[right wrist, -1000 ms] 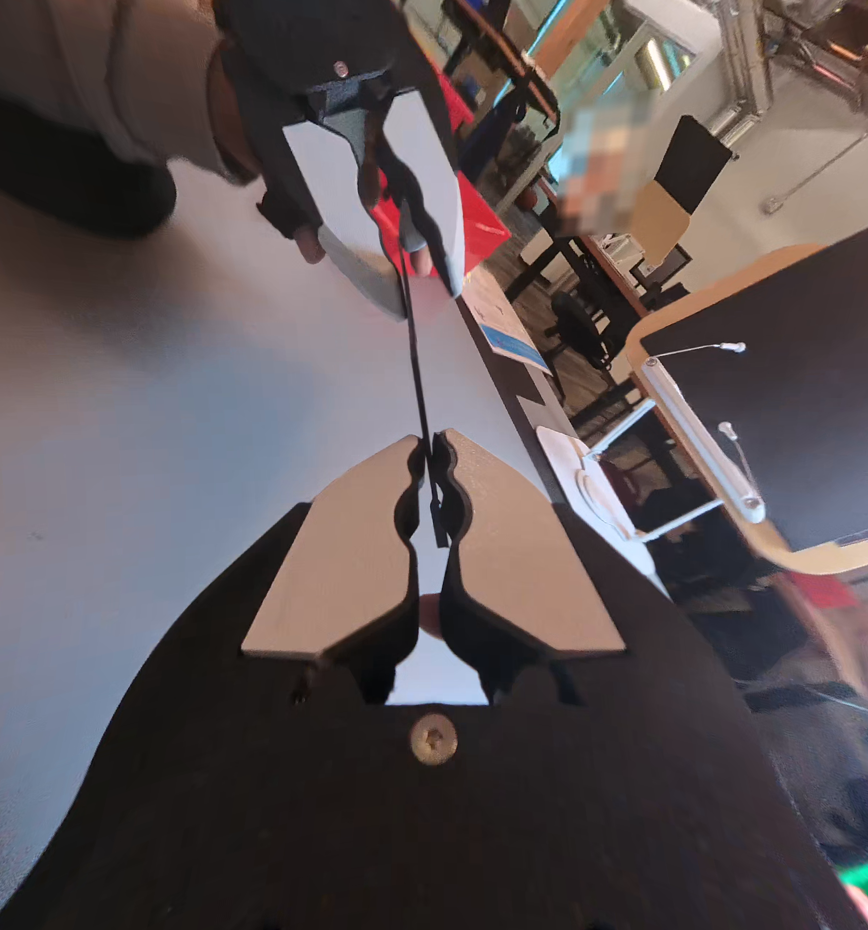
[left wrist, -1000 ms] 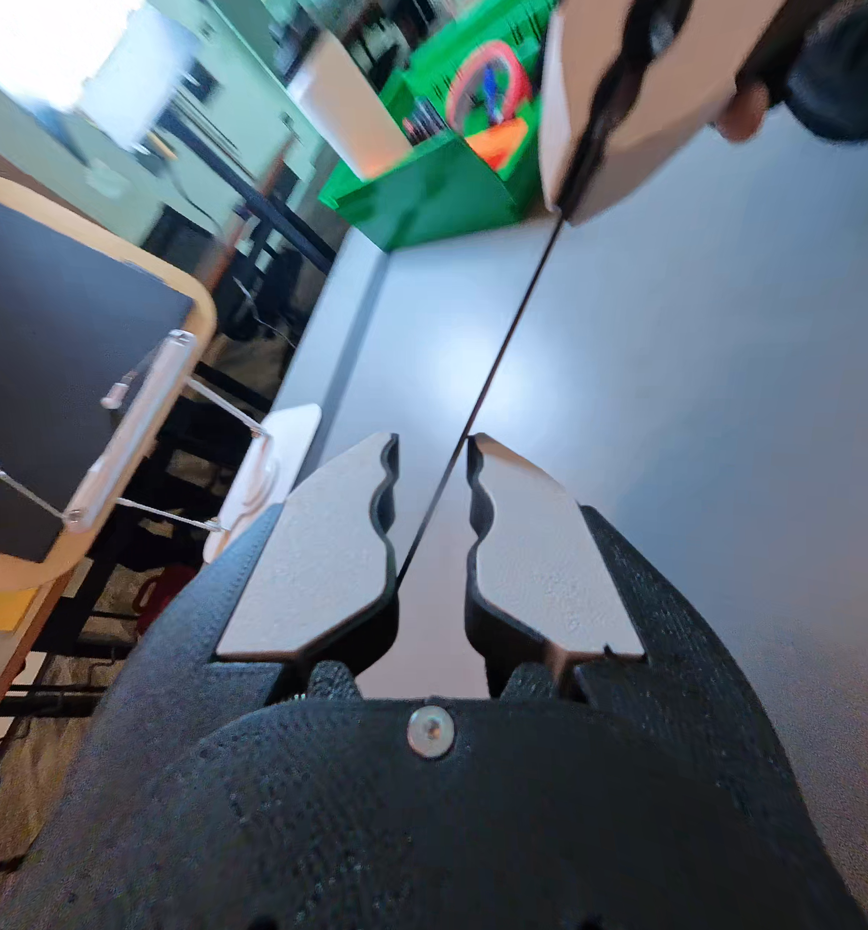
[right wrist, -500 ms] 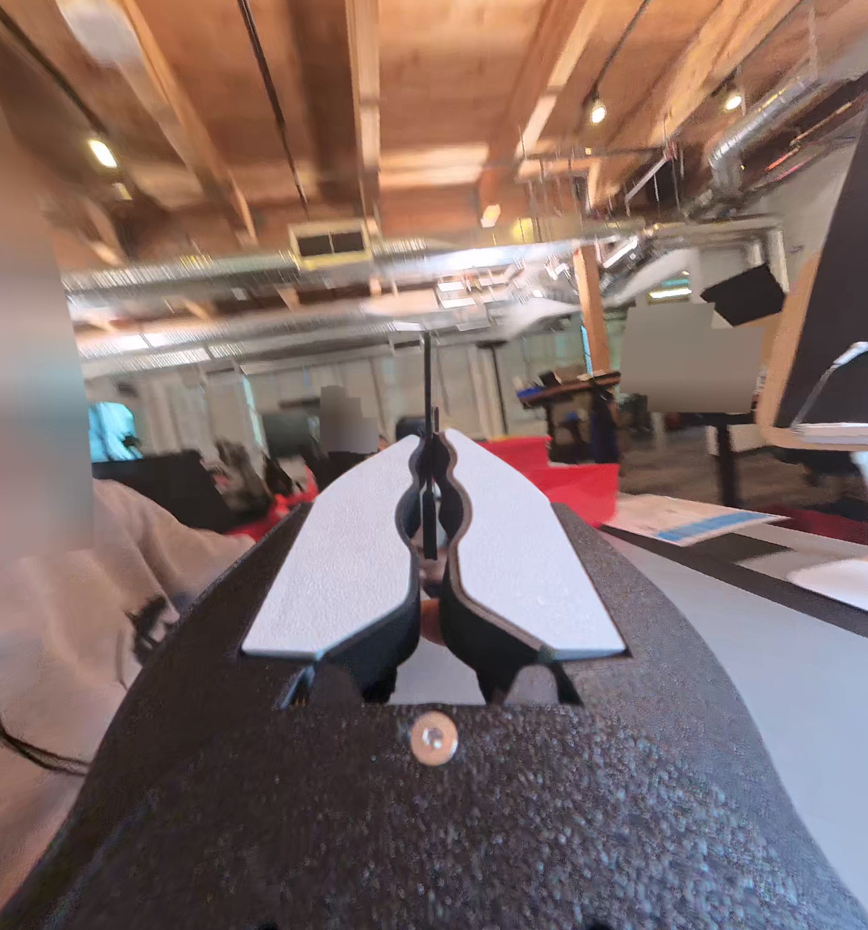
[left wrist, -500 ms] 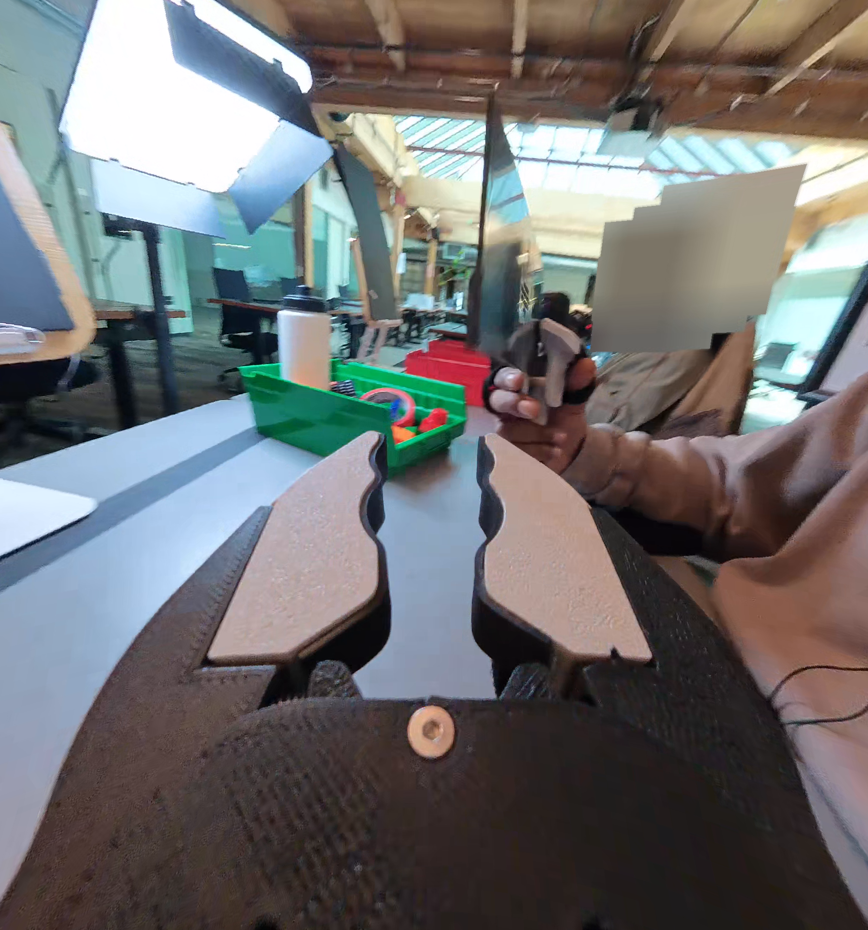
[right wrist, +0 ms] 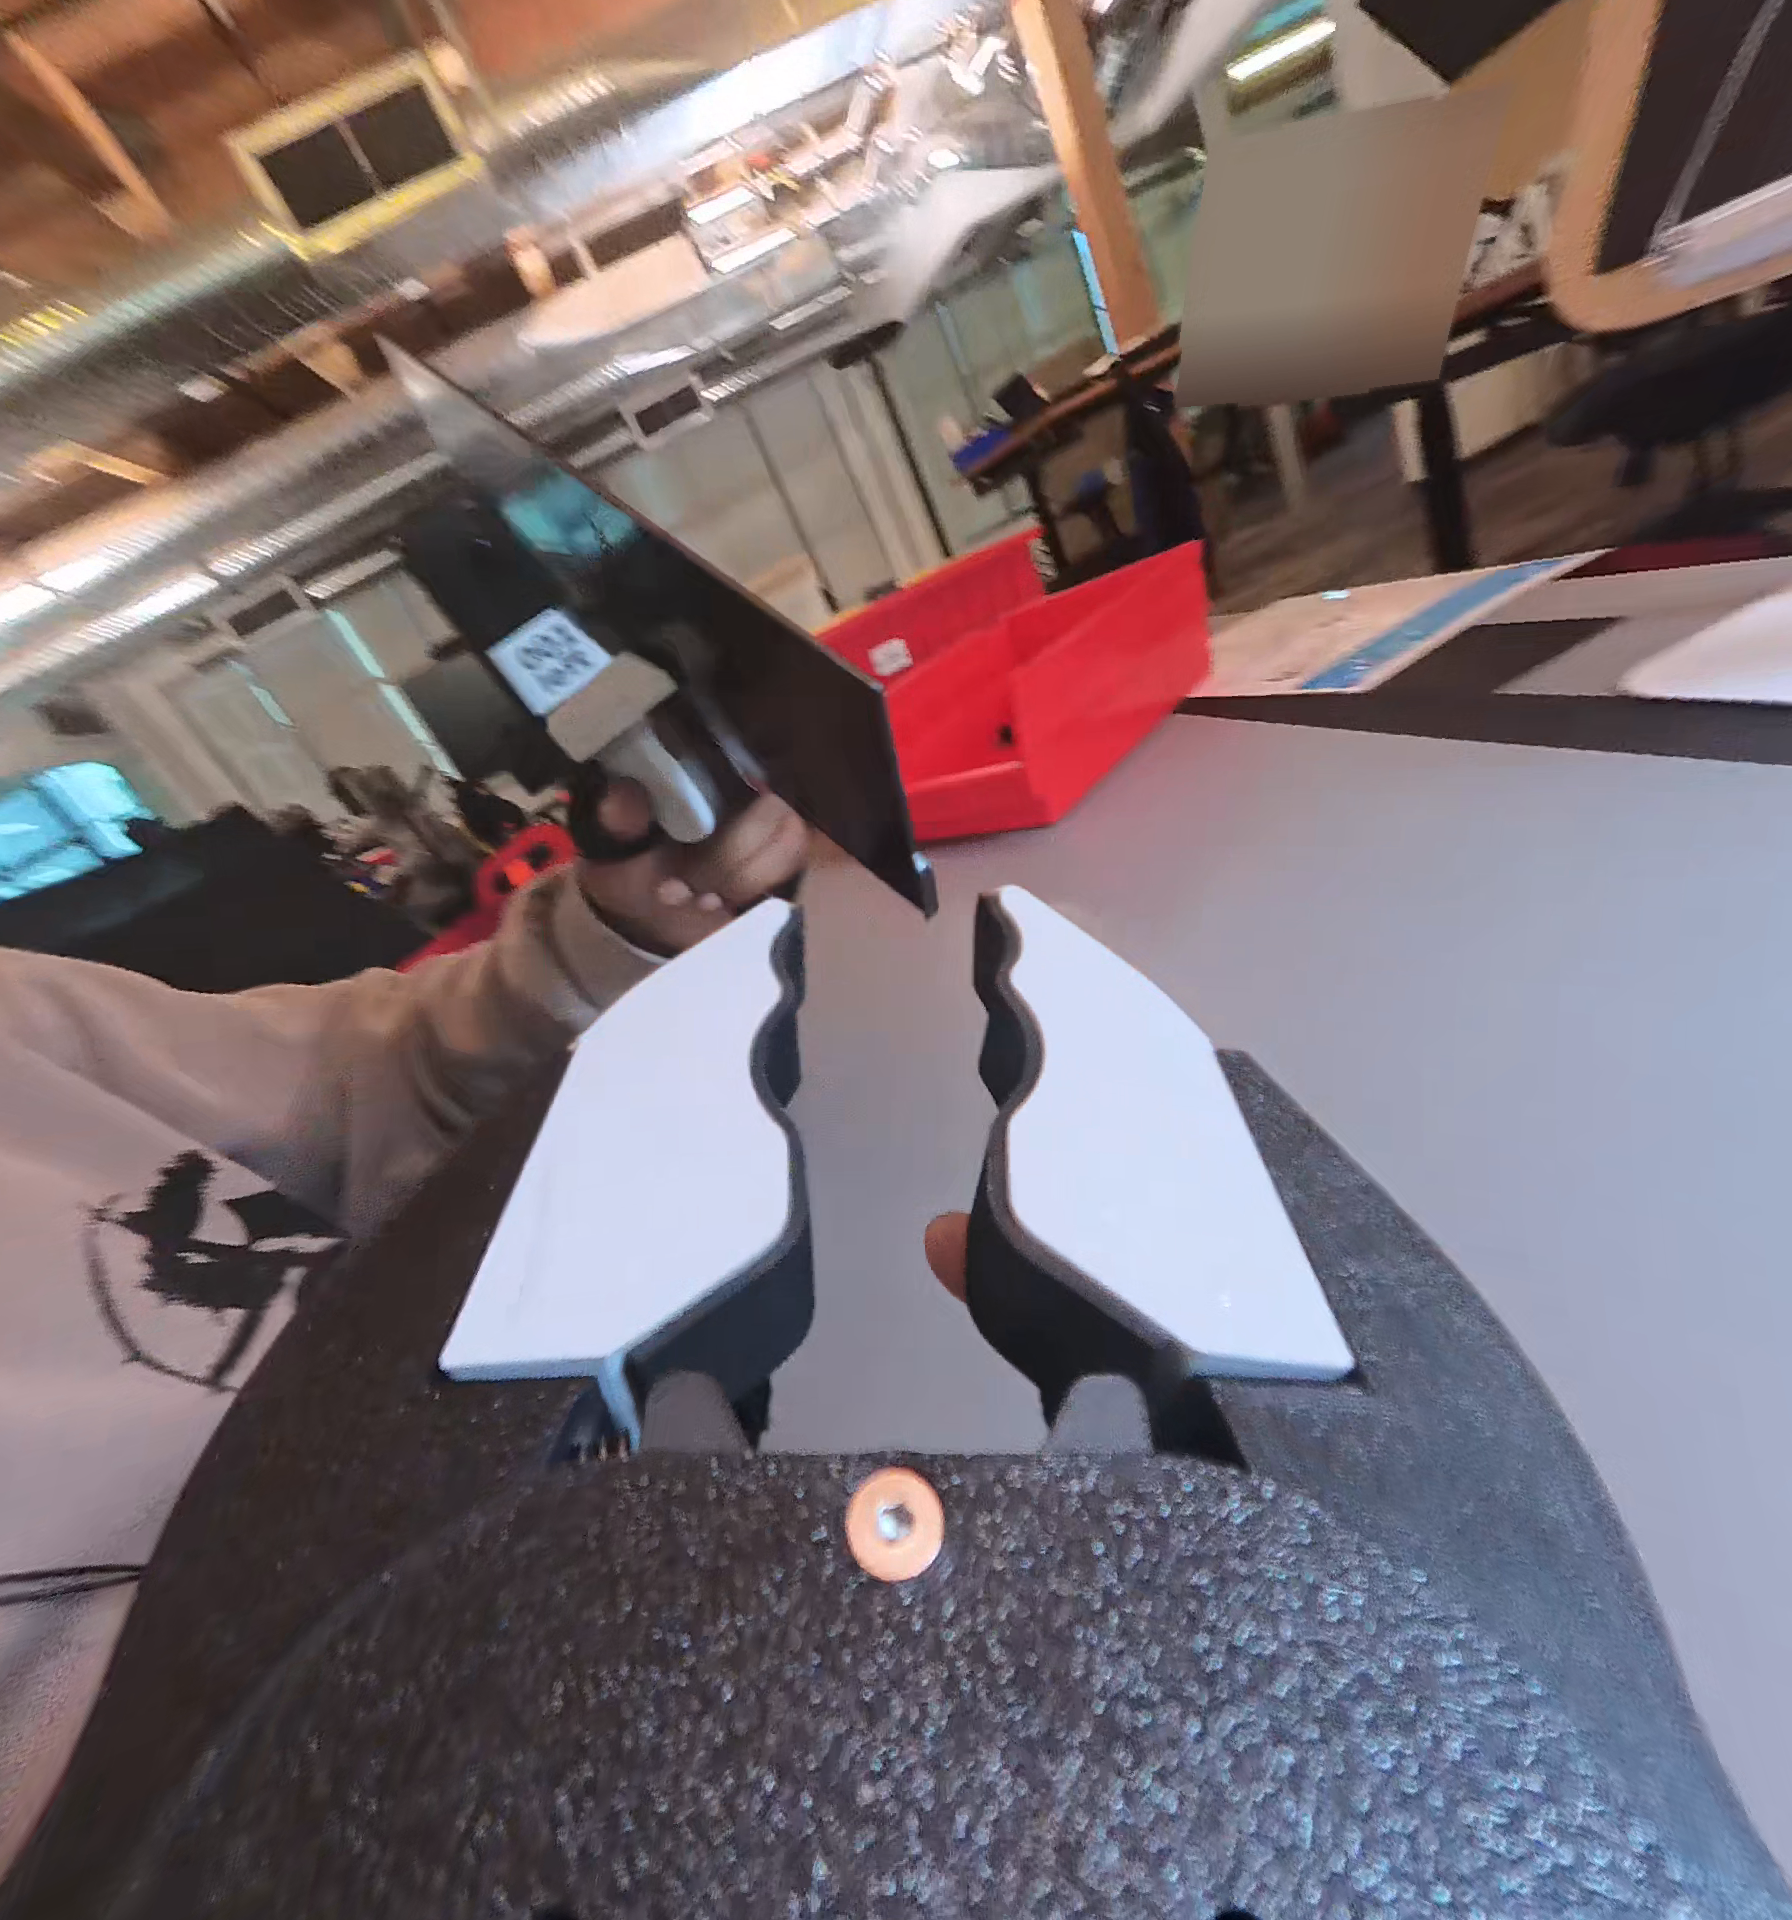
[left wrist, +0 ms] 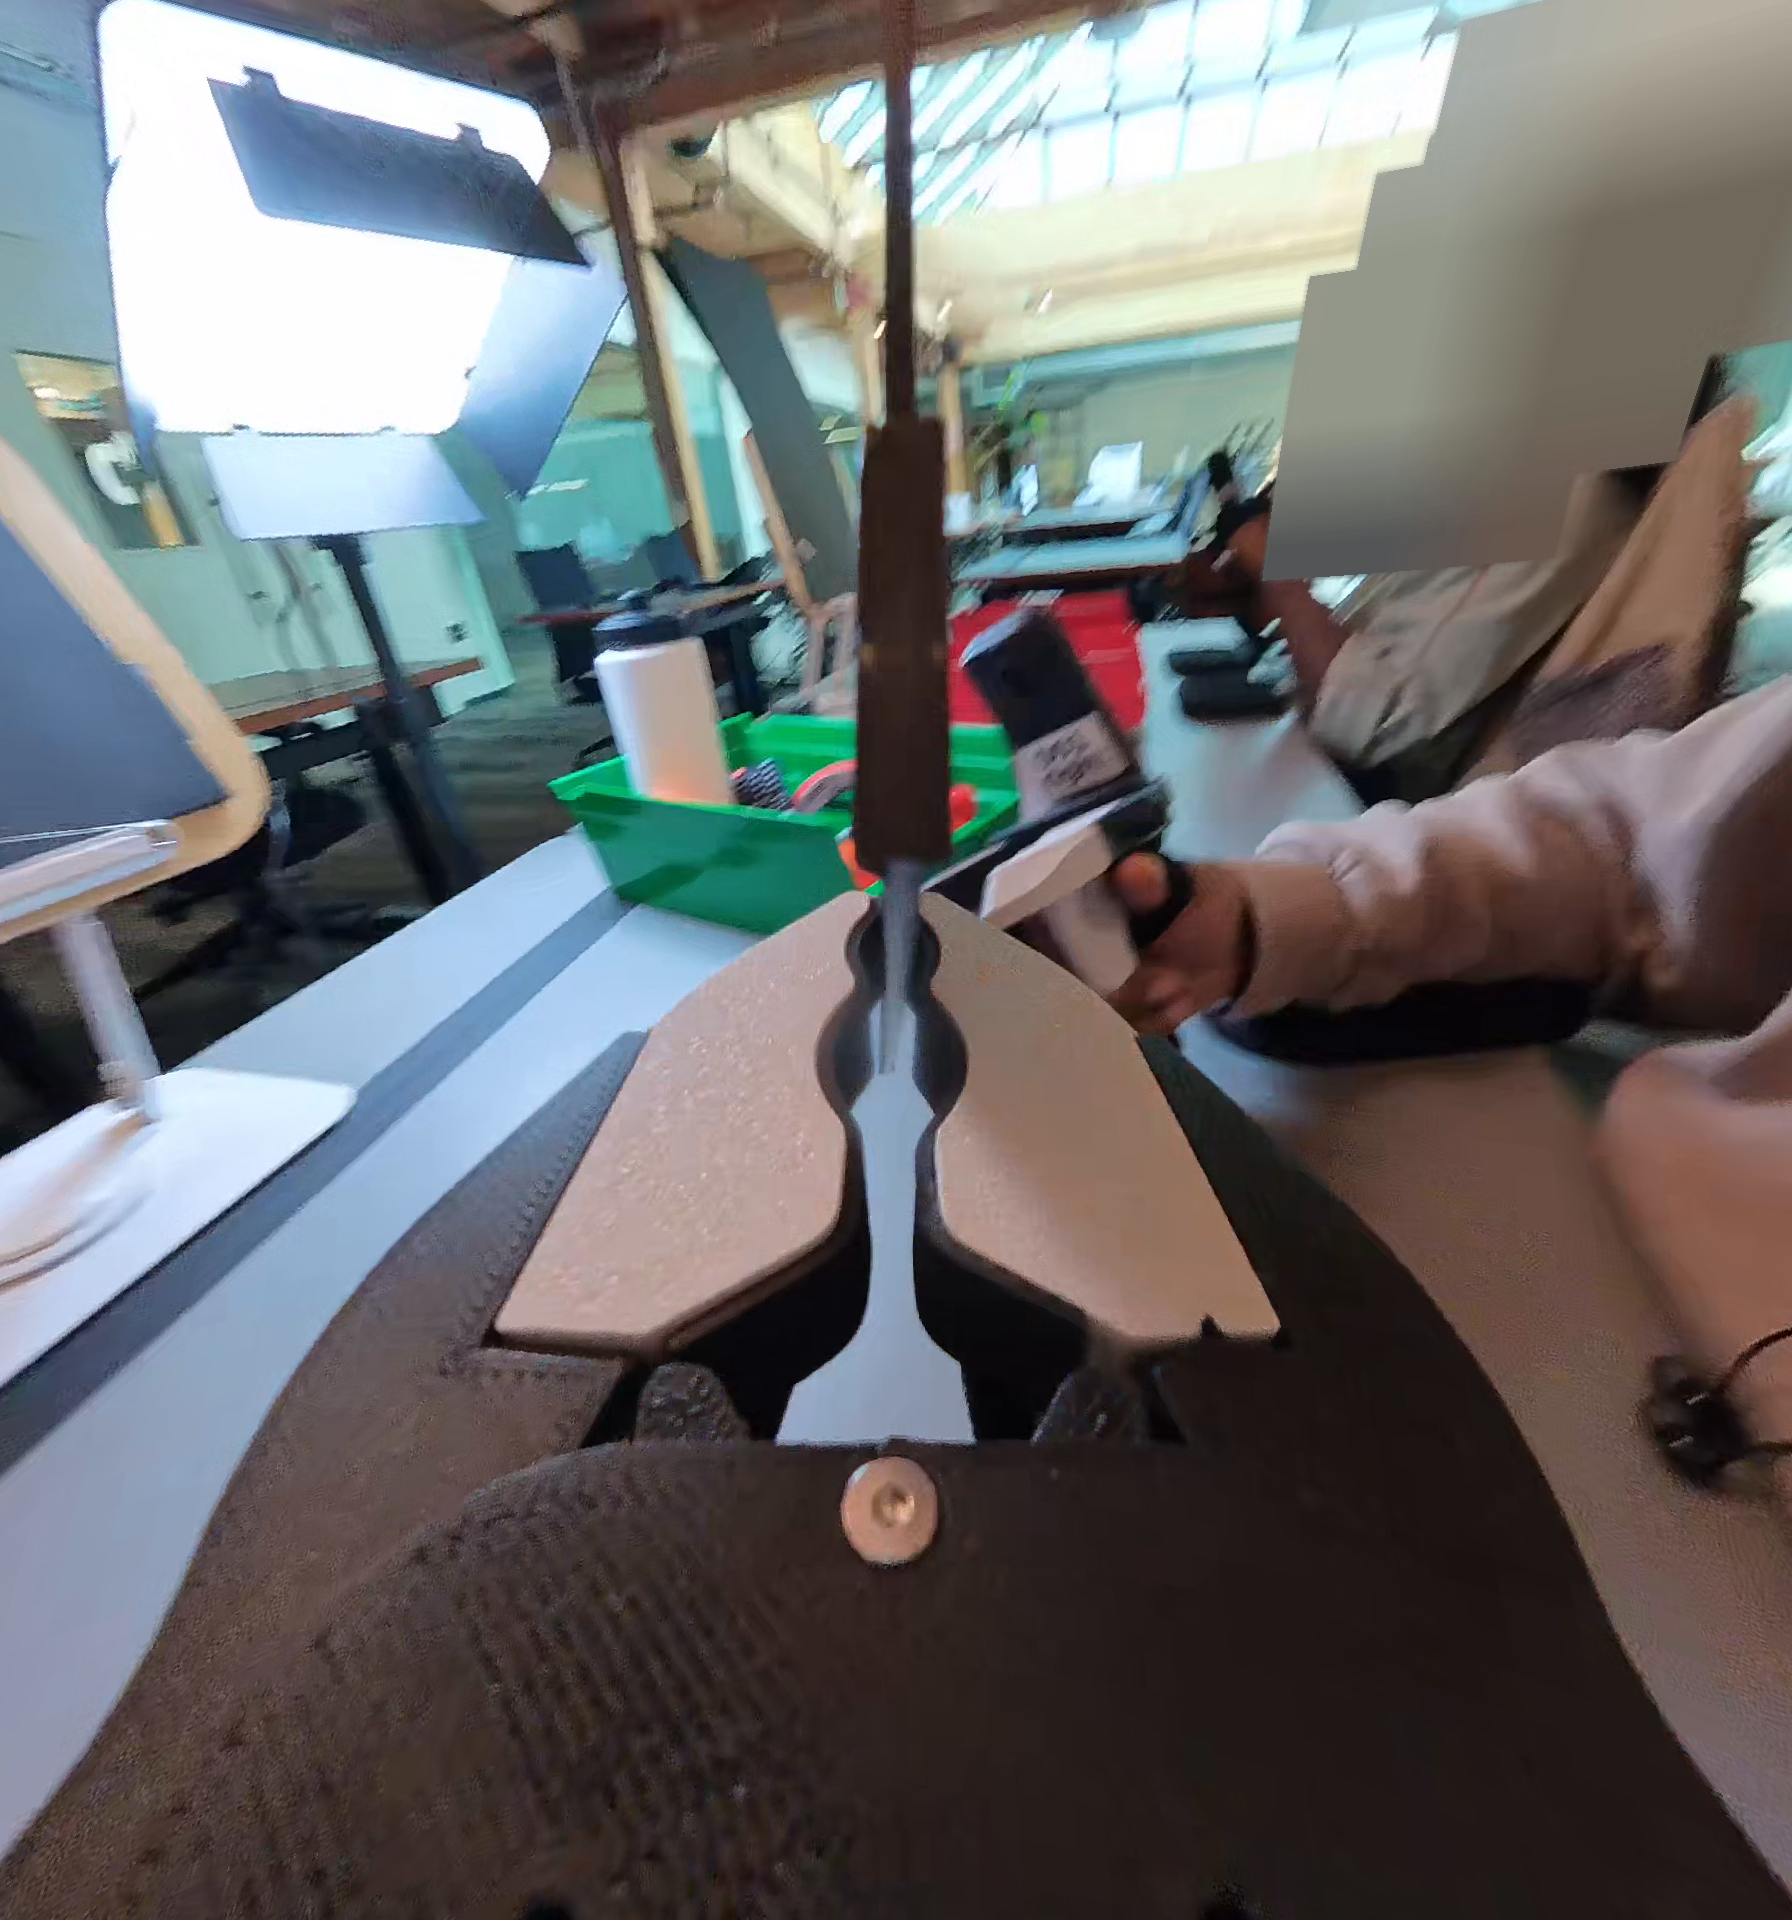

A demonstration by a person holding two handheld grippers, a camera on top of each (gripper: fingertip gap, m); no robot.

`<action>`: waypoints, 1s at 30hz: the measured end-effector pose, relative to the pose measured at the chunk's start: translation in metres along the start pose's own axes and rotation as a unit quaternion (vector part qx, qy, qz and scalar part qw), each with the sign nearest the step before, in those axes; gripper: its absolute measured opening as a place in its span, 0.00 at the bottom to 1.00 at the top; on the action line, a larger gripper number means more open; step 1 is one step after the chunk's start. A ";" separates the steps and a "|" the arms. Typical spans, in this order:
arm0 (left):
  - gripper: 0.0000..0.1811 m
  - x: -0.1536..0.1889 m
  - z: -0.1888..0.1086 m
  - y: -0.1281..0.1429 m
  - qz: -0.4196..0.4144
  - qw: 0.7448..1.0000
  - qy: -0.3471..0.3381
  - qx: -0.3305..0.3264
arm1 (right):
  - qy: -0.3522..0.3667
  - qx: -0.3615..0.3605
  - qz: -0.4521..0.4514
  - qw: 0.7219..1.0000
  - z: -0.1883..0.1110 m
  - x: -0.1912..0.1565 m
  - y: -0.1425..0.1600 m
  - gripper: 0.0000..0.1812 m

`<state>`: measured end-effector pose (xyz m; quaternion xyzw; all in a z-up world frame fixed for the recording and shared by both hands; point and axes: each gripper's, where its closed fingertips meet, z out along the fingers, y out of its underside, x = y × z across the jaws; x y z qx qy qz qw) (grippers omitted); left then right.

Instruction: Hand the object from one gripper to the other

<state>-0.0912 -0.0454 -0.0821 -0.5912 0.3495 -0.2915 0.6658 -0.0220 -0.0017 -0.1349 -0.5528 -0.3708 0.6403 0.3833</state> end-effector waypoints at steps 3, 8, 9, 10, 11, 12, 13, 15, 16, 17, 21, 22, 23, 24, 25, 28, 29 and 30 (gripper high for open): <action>0.01 -0.015 -0.005 0.026 0.044 0.993 -0.023 -0.109 | 0.069 -0.024 -0.120 0.990 -0.011 0.016 -0.007 0.20; 0.01 -0.017 -0.008 0.075 0.116 0.948 -0.039 -0.293 | 0.078 -0.107 -0.304 0.944 -0.003 -0.005 0.005 0.25; 0.01 -0.016 -0.007 0.080 0.152 0.933 -0.049 -0.324 | 0.073 -0.114 -0.337 0.932 0.000 -0.014 0.006 0.26; 0.01 -0.014 -0.007 0.084 0.186 0.915 -0.058 -0.353 | 0.070 -0.117 -0.372 0.918 0.003 -0.023 0.005 0.26; 0.01 -0.012 -0.006 0.087 0.213 0.899 -0.066 -0.376 | 0.069 -0.118 -0.406 0.904 0.006 -0.033 0.003 0.27; 0.01 -0.010 -0.005 0.091 0.235 0.885 -0.071 -0.395 | 0.070 -0.119 -0.439 0.888 0.009 -0.041 0.002 0.27; 0.01 -0.007 -0.004 0.095 0.252 0.872 -0.074 -0.413 | 0.072 -0.122 -0.472 0.870 0.012 -0.049 0.001 0.27; 0.01 -0.005 -0.003 0.102 0.282 0.849 -0.076 -0.441 | 0.085 -0.136 -0.541 0.826 0.016 -0.056 0.006 0.27; 0.01 -0.003 -0.002 0.107 0.292 0.840 -0.074 -0.452 | 0.092 -0.153 -0.570 0.802 0.018 -0.055 0.012 0.26; 0.01 -0.002 -0.002 0.111 0.301 0.831 -0.072 -0.462 | 0.100 -0.171 -0.591 0.782 0.019 -0.052 0.019 0.24; 0.01 -0.007 -0.003 0.119 0.331 0.810 -0.079 -0.478 | 0.097 -0.203 -0.625 0.747 0.018 -0.039 0.036 0.03; 0.02 -0.011 -0.003 0.118 0.337 0.812 -0.085 -0.469 | 0.090 -0.207 -0.610 0.760 0.018 -0.037 0.038 0.02; 0.02 -0.014 -0.003 0.114 0.341 0.818 -0.093 -0.454 | 0.083 -0.204 -0.595 0.773 0.017 -0.036 0.039 0.01; 0.03 -0.015 -0.002 0.111 0.339 0.825 -0.097 -0.441 | 0.082 -0.200 -0.585 0.782 0.016 -0.034 0.038 0.01; 0.03 -0.016 -0.003 0.108 0.334 0.832 -0.100 -0.431 | 0.081 -0.194 -0.579 0.788 0.015 -0.032 0.036 0.01; 0.08 -0.025 -0.006 0.101 0.332 0.839 -0.122 -0.412 | 0.082 -0.182 -0.557 0.806 0.010 -0.028 0.029 0.01; 0.11 -0.029 -0.007 0.099 0.334 0.839 -0.132 -0.408 | 0.085 -0.179 -0.555 0.808 0.007 -0.026 0.026 0.01; 0.12 -0.033 -0.009 0.097 0.336 0.839 -0.142 -0.404 | 0.086 -0.172 -0.551 0.812 0.004 -0.025 0.022 0.01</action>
